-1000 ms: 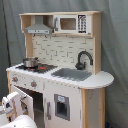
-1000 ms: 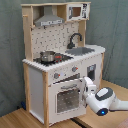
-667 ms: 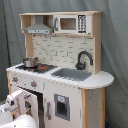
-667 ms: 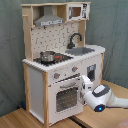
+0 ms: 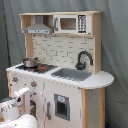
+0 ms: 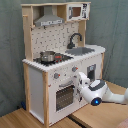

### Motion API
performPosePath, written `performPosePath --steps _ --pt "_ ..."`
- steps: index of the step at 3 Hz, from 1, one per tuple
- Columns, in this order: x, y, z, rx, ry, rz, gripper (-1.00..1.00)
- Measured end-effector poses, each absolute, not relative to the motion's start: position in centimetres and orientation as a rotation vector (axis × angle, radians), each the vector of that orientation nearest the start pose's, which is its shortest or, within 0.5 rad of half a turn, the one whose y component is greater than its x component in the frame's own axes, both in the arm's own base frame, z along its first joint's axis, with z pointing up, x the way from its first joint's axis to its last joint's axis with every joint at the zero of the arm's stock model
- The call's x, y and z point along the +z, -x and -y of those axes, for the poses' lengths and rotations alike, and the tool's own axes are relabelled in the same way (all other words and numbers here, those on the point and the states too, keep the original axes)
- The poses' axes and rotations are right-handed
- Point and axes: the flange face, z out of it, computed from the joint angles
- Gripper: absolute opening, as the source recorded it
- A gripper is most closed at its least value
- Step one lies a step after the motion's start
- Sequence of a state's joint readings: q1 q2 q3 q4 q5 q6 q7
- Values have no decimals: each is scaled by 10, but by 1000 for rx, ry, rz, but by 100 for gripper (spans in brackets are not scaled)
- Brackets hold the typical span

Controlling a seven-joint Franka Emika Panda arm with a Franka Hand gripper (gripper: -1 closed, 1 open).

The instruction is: Play with the kitchen

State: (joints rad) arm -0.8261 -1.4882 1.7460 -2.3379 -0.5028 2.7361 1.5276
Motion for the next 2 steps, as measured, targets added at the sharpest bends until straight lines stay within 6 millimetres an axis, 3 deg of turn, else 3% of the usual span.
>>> performPosePath --steps 1,2 --pt "227 -339 -369 1651 -1788 -215 100" --pt "226 -314 -364 1670 -1780 -231 100"
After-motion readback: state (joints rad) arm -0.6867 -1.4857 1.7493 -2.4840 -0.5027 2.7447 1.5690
